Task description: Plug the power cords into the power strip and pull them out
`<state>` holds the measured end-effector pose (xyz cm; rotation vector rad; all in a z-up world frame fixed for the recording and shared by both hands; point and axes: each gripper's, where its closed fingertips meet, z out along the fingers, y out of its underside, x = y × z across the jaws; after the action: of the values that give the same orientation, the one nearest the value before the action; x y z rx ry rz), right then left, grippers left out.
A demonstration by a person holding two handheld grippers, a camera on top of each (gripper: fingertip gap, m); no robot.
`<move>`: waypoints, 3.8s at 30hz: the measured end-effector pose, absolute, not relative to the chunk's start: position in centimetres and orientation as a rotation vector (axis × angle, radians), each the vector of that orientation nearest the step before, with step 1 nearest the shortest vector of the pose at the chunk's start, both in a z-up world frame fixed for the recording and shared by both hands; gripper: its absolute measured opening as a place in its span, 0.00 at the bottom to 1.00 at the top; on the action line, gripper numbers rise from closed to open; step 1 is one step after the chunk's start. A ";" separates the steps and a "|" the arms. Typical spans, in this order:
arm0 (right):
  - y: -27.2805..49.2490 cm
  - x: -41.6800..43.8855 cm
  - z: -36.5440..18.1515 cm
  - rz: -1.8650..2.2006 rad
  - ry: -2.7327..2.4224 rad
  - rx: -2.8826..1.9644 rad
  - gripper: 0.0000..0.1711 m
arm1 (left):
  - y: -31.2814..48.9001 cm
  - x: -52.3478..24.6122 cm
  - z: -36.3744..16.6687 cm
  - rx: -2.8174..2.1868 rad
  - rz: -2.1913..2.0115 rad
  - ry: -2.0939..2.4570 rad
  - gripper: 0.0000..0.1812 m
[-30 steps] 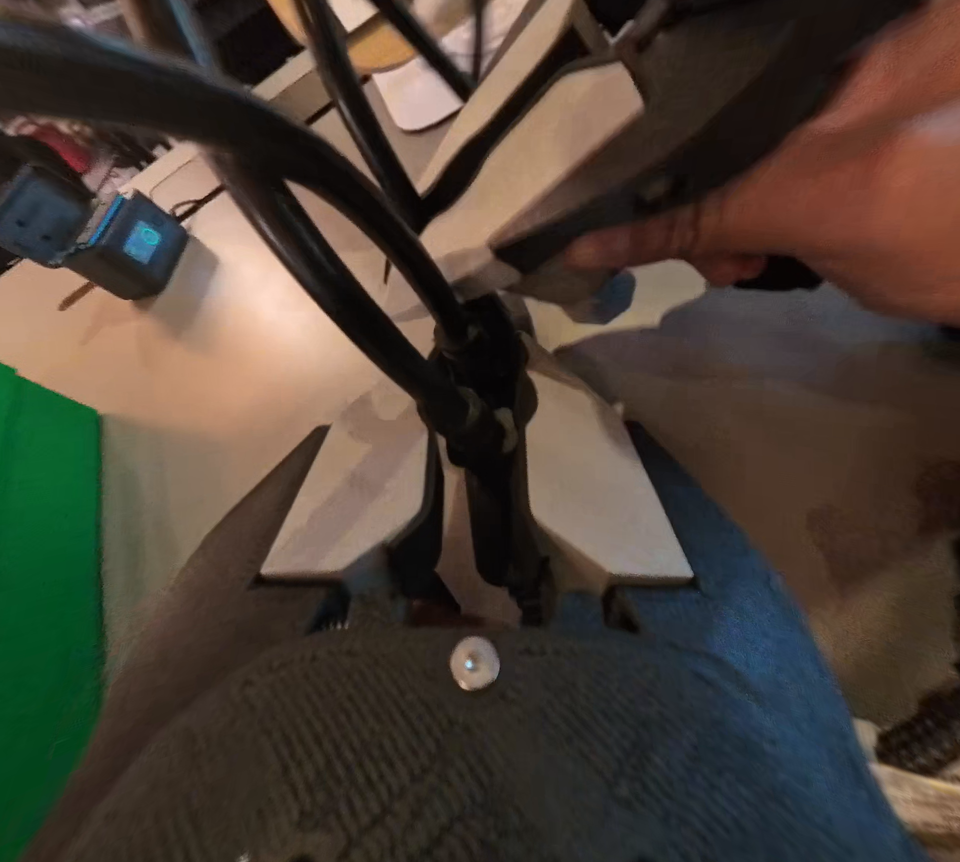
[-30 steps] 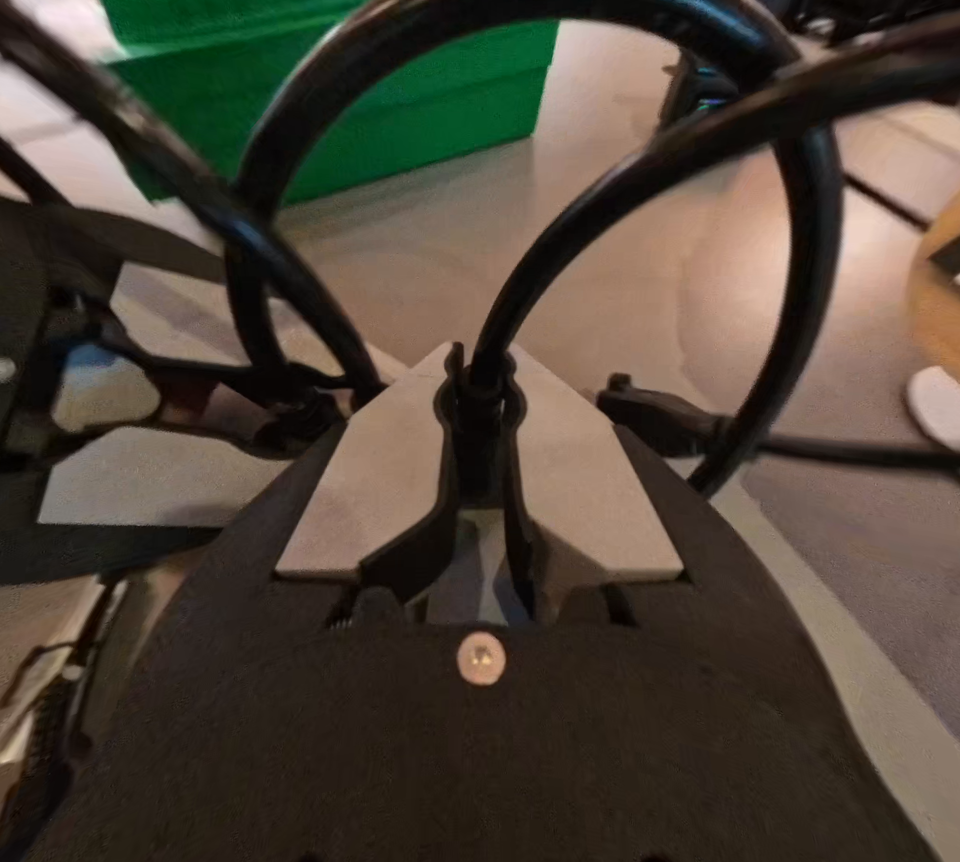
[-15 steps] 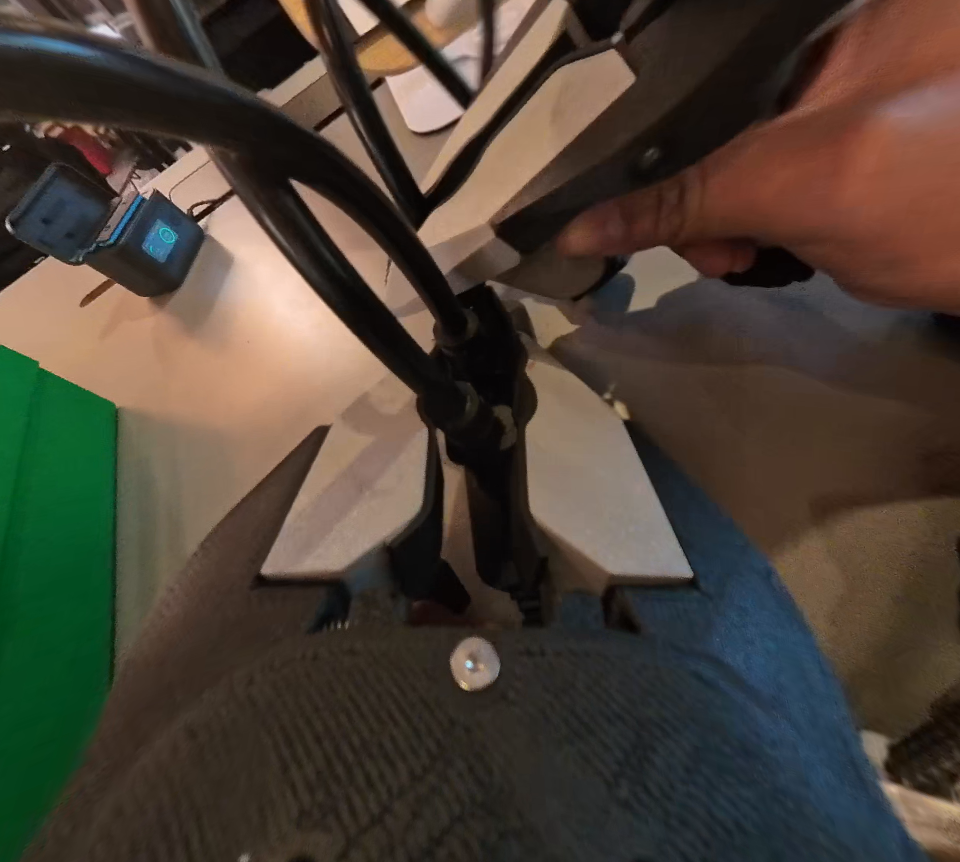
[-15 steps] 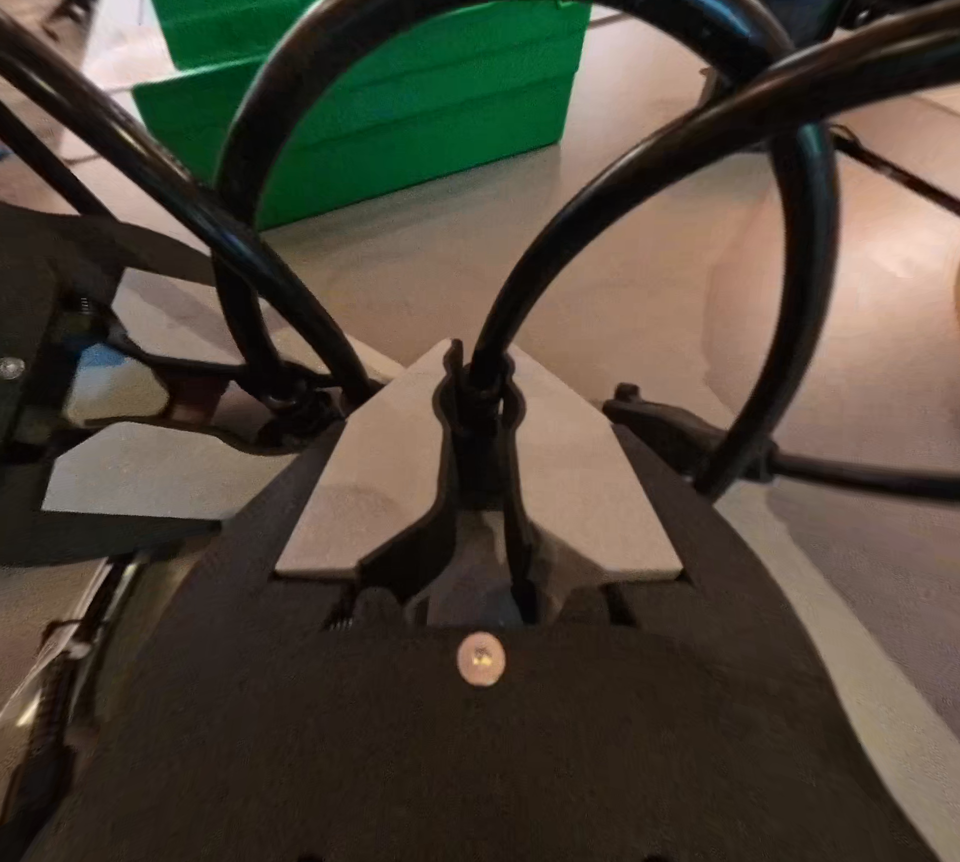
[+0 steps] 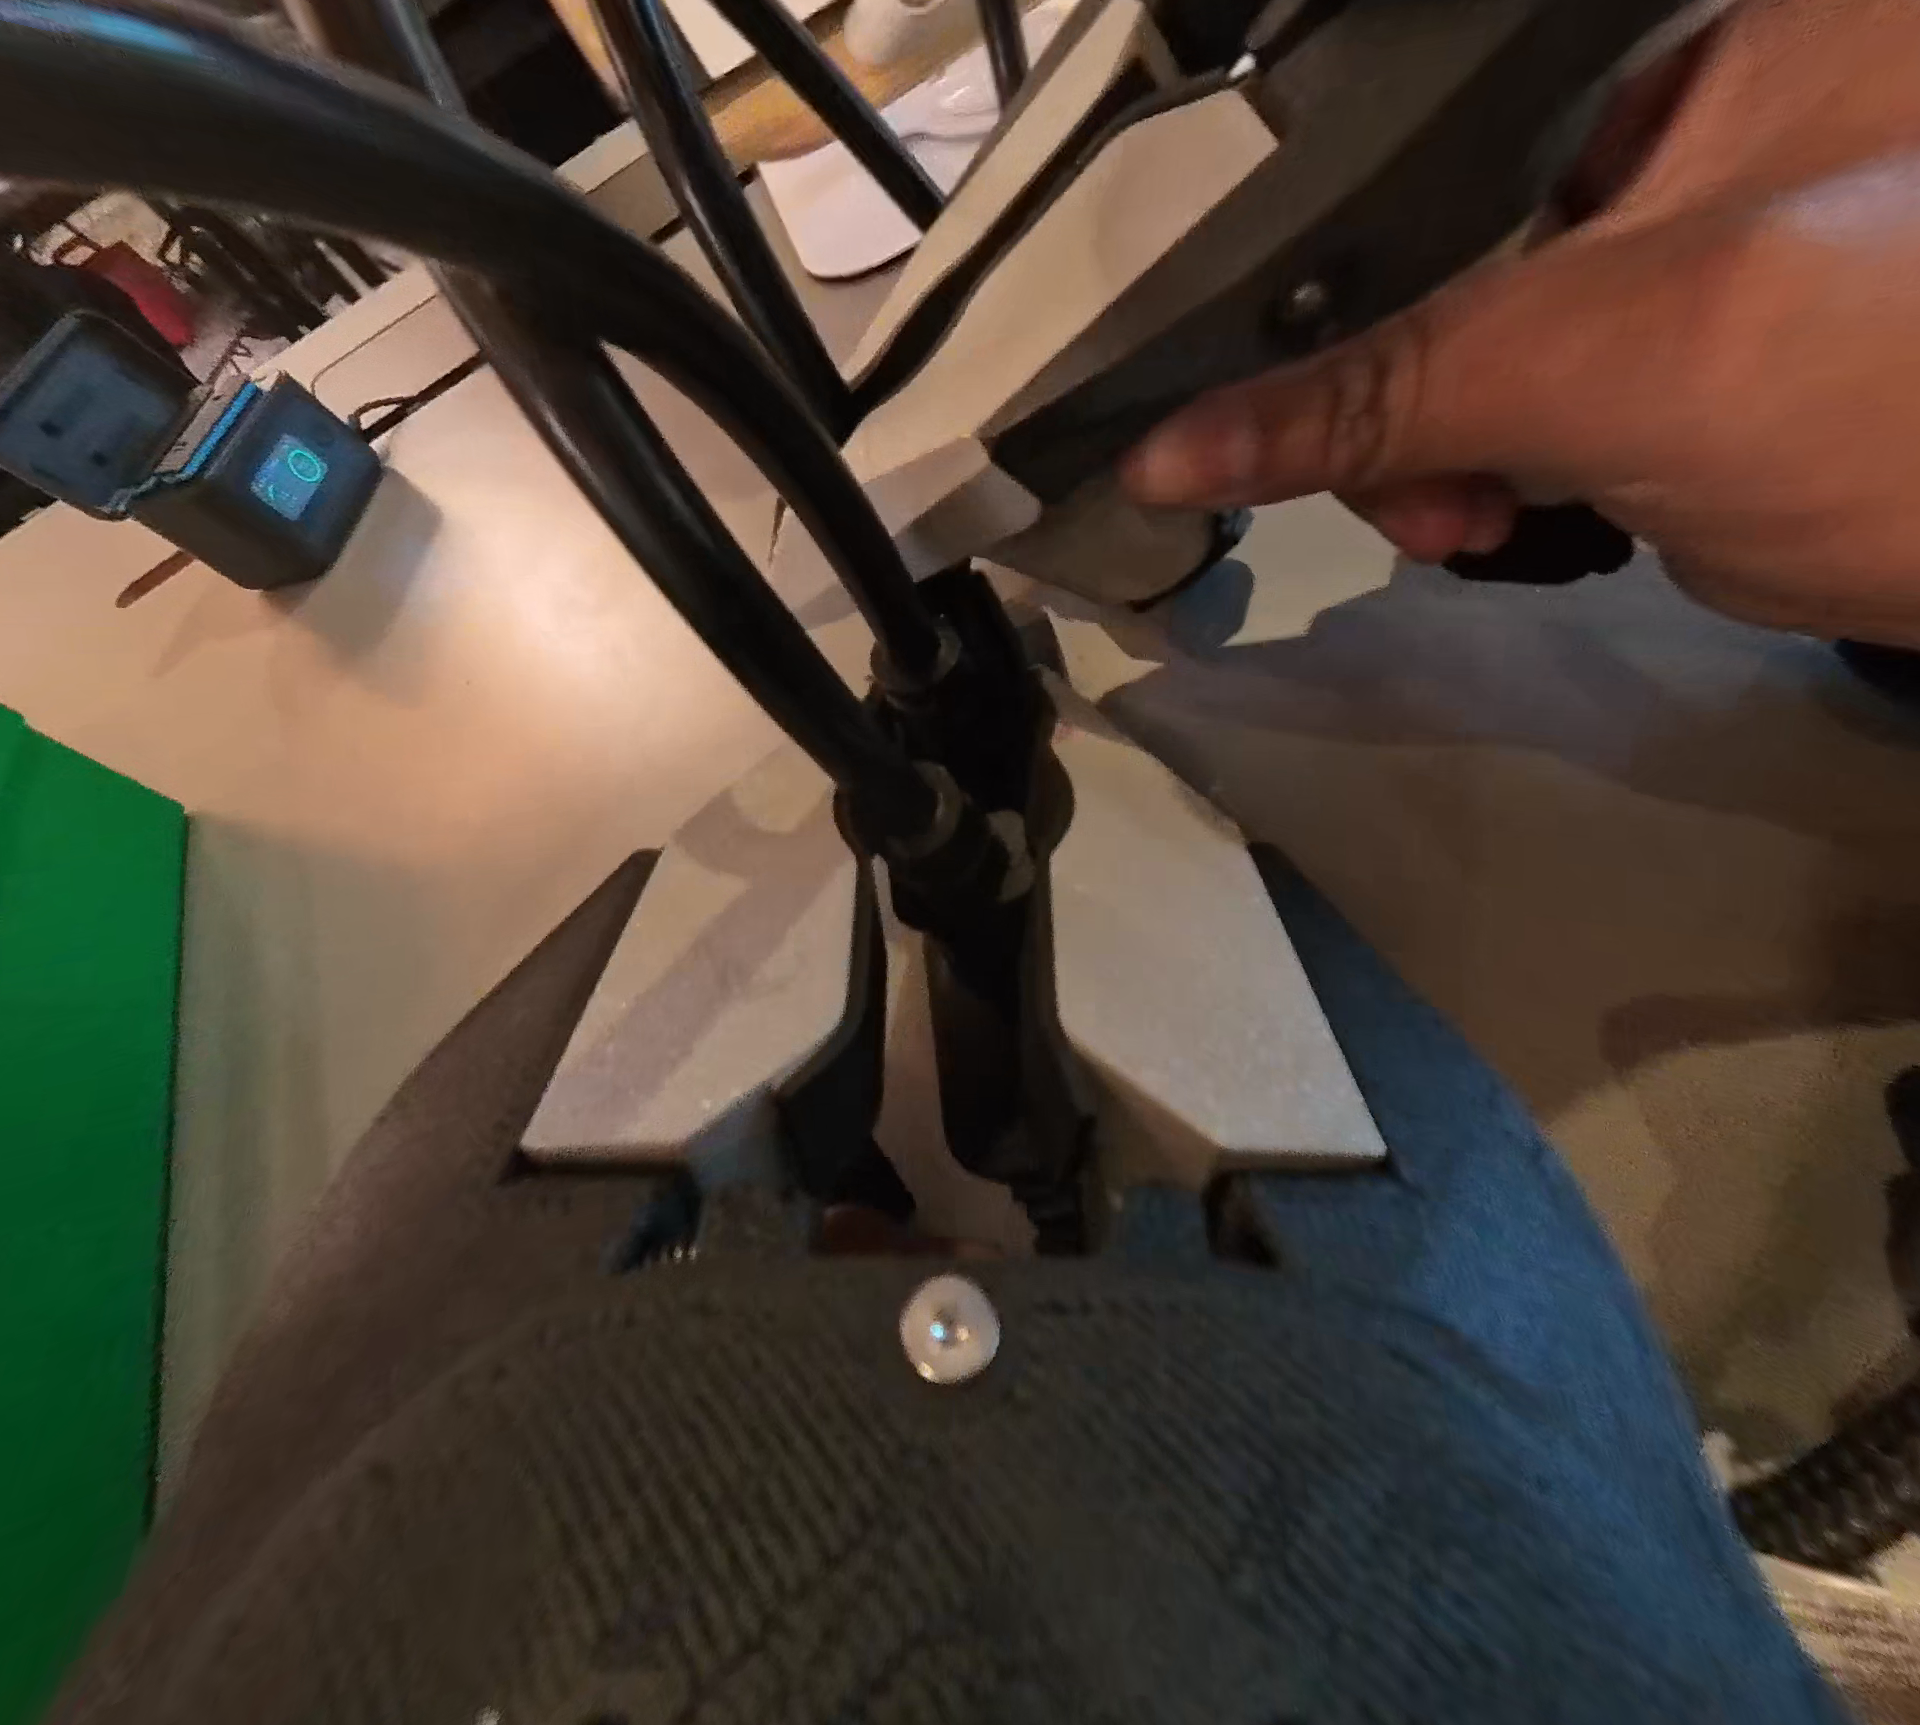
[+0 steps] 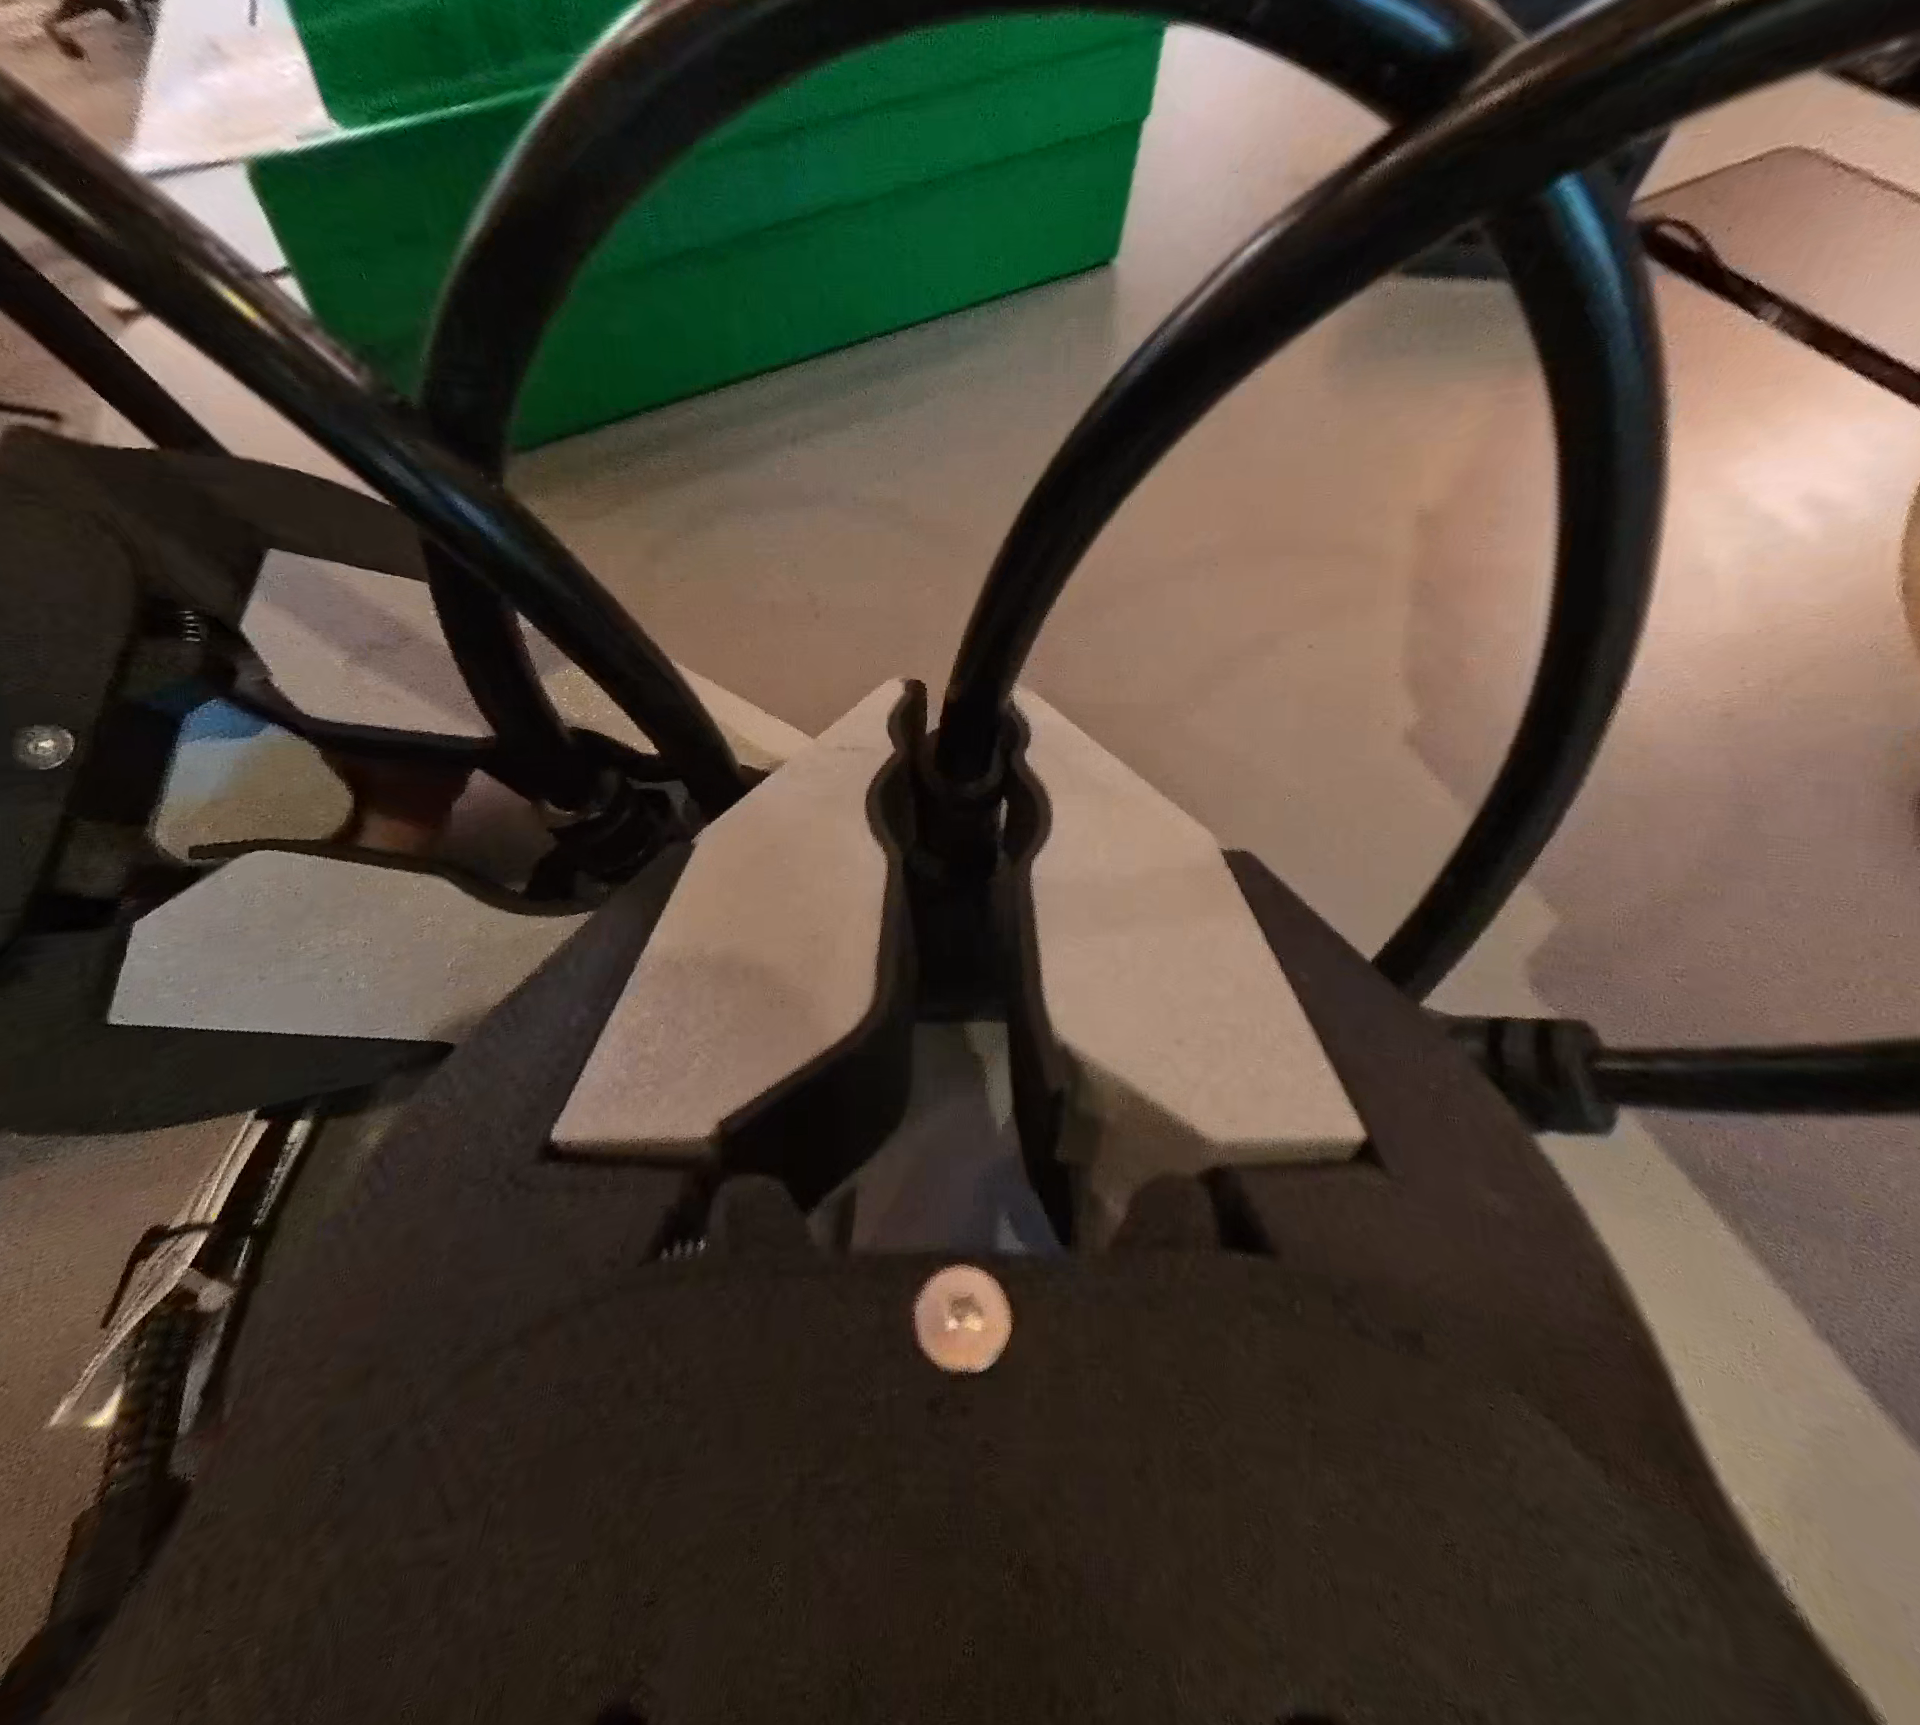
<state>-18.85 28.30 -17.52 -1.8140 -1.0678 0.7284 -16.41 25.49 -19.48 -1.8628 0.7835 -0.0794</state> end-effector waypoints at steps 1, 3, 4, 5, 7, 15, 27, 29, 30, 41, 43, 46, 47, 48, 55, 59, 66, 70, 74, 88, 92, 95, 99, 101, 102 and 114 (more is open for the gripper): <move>28.1 -19.0 -17.3 0.667 -1.082 -1.794 0.06 | 25.6 -16.4 -19.4 -1.860 -0.094 0.784 0.12; 27.5 -19.1 -16.4 0.548 -1.121 -1.722 0.06 | 25.6 -16.5 -18.8 -1.833 -0.119 0.771 0.12; 27.2 -19.2 -16.2 0.540 -1.139 -1.696 0.06 | 25.4 -16.6 -18.5 -1.819 -0.134 0.765 0.12; 27.1 -19.2 -16.3 0.546 -1.155 -1.686 0.06 | 25.3 -16.7 -18.5 -1.810 -0.129 0.766 0.12; 27.3 -19.2 -16.9 0.561 -1.188 -1.703 0.06 | 25.3 -16.9 -18.7 -1.819 -0.086 0.771 0.13; 28.0 -19.1 -17.2 0.699 -1.113 -1.780 0.06 | 25.4 -16.6 -19.3 -1.846 -0.046 0.781 0.12; 27.9 -19.0 -17.2 0.612 -1.101 -1.781 0.06 | 25.5 -16.4 -19.3 -1.852 -0.072 0.778 0.12; 27.7 -18.8 -17.2 0.602 -1.142 -1.759 0.06 | 25.2 -16.3 -19.1 -1.833 -0.094 0.781 0.12; 28.0 -18.6 -17.4 0.648 -1.138 -1.780 0.06 | 25.3 -16.4 -19.3 -1.842 -0.058 0.789 0.12; 28.6 -18.8 -17.5 0.793 -1.045 -1.863 0.06 | 25.6 -16.2 -19.4 -1.858 -0.001 0.765 0.13; 27.9 -19.0 -17.0 0.599 -1.079 -1.817 0.06 | 25.4 -16.2 -19.2 -1.844 -0.004 0.763 0.12; 27.5 -18.8 -17.5 0.688 -1.155 -1.791 0.06 | 24.8 -16.3 -19.4 -1.840 -0.034 0.788 0.12; 28.0 -18.8 -17.5 0.773 -1.127 -1.810 0.06 | 25.0 -16.3 -19.4 -1.846 -0.007 0.784 0.13; 28.4 -19.0 -17.5 0.819 -1.086 -1.835 0.06 | 25.3 -16.3 -19.4 -1.858 0.004 0.765 0.13; 28.0 -18.7 -17.5 0.742 -1.113 -1.805 0.06 | 25.1 -16.3 -19.3 -1.830 0.026 0.782 0.12; 28.5 -18.7 -17.4 0.770 -1.031 -1.862 0.06 | 25.4 -16.0 -19.3 -1.847 0.010 0.759 0.13; 27.6 -19.0 -16.8 0.597 -1.121 -1.776 0.05 | 25.3 -16.3 -18.7 -1.814 -0.018 0.741 0.12; 28.9 -18.8 -17.4 0.921 -1.030 -1.842 0.05 | 25.3 -16.1 -19.4 -1.853 0.025 0.748 0.13; 28.3 -18.5 -17.2 0.759 -1.079 -1.807 0.05 | 25.4 -15.7 -19.3 -1.842 0.004 0.765 0.13; 28.9 -18.3 -17.1 0.994 -0.952 -1.886 0.05 | 25.4 -15.6 -19.3 -1.843 0.025 0.755 0.12; 28.3 -18.3 -16.9 0.771 -1.059 -1.820 0.05 | 25.6 -15.3 -19.2 -1.833 0.007 0.763 0.12; 27.1 -18.6 -15.9 0.620 -1.112 -1.744 0.05 | 25.5 -15.6 -18.5 -1.810 -0.057 0.733 0.12; 27.1 -18.8 -16.1 0.593 -1.148 -1.733 0.05 | 25.3 -16.0 -18.5 -1.809 -0.040 0.730 0.12; 28.3 -18.4 -16.9 0.702 -1.105 -1.804 0.05 | 25.2 -15.8 -19.1 -1.831 -0.006 0.760 0.12; 28.6 -18.4 -17.0 0.890 -1.035 -1.847 0.05 | 25.0 -15.7 -19.2 -1.827 0.037 0.773 0.12; 26.2 -18.6 -14.0 0.620 -1.131 -1.635 0.05 | 26.3 -17.4 -19.3 -1.879 0.004 0.699 0.12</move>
<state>-18.61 26.24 -14.00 -1.6349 -1.1310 0.6195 -17.45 26.25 -19.33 -1.8793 0.6987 0.0043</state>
